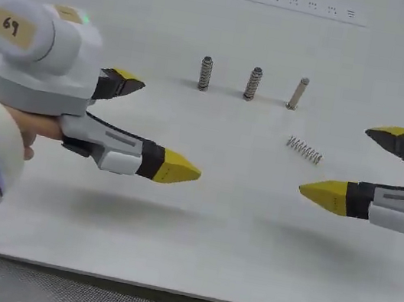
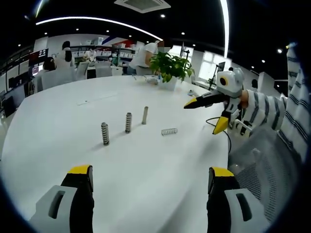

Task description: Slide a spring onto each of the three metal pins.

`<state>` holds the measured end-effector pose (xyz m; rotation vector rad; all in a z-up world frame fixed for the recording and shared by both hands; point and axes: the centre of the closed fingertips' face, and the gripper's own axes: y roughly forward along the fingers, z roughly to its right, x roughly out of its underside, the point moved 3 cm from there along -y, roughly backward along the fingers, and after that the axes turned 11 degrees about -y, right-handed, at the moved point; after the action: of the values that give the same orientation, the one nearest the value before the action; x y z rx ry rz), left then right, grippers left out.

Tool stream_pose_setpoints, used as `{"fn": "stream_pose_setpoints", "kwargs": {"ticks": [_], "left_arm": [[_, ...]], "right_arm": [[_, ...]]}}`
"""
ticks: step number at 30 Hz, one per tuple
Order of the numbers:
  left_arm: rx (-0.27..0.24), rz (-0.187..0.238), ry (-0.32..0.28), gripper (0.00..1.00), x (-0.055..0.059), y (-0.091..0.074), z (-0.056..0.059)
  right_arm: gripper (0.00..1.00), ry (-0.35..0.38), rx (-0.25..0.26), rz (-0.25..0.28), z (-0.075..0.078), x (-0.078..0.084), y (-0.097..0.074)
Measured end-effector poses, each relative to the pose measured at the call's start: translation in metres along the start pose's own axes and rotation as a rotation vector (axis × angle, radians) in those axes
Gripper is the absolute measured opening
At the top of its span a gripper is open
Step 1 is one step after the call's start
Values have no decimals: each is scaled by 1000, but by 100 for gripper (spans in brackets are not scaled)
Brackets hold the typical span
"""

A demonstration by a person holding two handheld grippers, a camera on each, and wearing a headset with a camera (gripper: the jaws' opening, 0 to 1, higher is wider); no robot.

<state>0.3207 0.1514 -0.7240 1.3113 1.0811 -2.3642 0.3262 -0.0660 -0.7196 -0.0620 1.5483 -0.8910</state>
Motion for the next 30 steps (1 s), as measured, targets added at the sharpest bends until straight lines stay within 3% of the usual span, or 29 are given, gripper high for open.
{"fn": "stream_pose_setpoints", "kwargs": {"ticks": [5, 13, 19, 30], "left_arm": [[16, -11, -1, 96, 1, 0, 4], [26, -19, 6, 95, 2, 3, 8], [31, -32, 11, 95, 3, 5, 9], [38, -50, 25, 93, 5, 8, 11]], "right_arm": [[93, -25, 1, -8, -10, 5, -2], [99, 57, 23, 10, -15, 15, -7], [100, 112, 91, 29, -8, 23, -11], [99, 136, 96, 24, -14, 29, -10]]}}
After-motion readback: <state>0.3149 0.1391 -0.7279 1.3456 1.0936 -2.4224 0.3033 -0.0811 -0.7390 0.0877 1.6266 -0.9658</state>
